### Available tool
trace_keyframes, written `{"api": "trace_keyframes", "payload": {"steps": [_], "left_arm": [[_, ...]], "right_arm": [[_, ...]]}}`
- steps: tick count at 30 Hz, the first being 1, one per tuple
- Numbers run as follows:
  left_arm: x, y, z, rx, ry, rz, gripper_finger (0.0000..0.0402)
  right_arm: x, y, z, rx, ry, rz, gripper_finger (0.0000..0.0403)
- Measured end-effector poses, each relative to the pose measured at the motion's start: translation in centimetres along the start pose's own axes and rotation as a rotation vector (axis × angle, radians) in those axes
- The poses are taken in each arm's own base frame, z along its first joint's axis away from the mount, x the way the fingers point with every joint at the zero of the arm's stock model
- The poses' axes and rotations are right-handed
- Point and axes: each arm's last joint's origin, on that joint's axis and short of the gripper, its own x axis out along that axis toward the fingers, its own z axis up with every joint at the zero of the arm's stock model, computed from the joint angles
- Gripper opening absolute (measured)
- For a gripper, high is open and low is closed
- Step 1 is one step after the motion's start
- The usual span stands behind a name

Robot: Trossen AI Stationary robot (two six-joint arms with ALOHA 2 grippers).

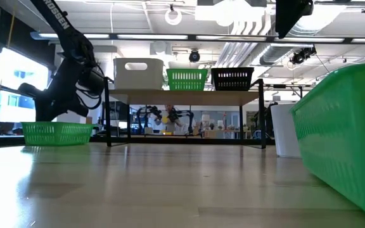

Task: Stack baskets on shelf by color
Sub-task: Stack the top green bin on top of the green bin

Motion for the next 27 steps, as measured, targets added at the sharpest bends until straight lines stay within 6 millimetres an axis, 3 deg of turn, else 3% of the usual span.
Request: {"api": "trace_keyframes", "payload": {"steps": [11,27], "left_arm": [[-1.5,1.3,-0.6,-0.039,-0.030,-0.144,0.0006],[-5.9,4.8,-4.3,-0.106,-0.255,-0.342,0.0006]], "right_arm": [[0.0,0.0,0.0,0.000,-0.001,0.000,0.0103],[0.0,0.1,0.1,0.003,-0.014,0.010,0.0103]]}}
